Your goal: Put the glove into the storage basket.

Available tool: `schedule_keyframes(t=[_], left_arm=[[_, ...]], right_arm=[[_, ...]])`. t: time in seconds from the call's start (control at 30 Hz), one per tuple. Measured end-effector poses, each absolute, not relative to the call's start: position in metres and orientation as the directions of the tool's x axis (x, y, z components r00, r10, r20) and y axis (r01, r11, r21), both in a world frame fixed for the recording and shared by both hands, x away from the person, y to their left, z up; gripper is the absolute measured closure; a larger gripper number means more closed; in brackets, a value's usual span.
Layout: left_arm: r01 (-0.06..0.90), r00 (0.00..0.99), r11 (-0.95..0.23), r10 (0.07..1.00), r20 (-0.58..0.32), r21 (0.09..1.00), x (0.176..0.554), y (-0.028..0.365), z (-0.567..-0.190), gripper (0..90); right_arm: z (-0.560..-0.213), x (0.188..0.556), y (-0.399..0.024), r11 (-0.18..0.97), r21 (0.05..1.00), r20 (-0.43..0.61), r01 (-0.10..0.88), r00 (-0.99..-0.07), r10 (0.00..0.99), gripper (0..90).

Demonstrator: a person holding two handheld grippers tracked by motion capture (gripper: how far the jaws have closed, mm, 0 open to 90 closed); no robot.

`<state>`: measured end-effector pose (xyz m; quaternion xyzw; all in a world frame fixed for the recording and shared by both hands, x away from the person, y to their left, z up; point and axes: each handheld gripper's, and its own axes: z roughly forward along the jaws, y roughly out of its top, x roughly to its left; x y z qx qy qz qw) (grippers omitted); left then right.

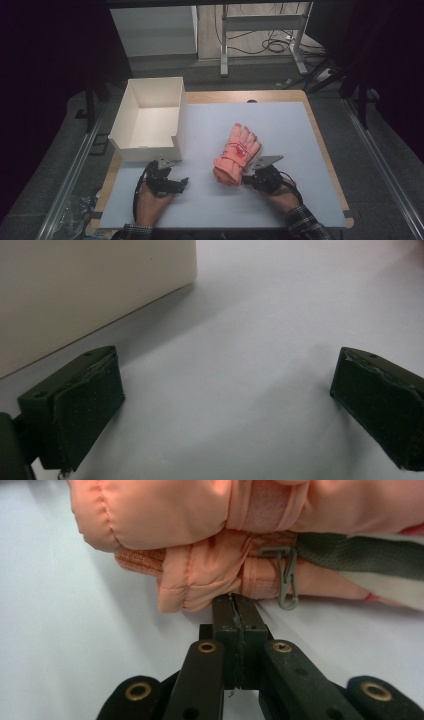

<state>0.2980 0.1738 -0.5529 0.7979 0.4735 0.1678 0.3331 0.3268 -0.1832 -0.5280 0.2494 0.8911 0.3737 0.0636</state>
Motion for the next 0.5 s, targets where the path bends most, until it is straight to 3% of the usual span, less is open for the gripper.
schedule_keyframes(t=[0.5], left_arm=[[0.644,0.496,-0.331,0.867,-0.047,0.69,0.298,0.174,-0.553,0.5]], right_arm=[[-0.53,0.33,-0.162,0.604,0.704,0.055,0.373,-0.877,0.477,88.9]])
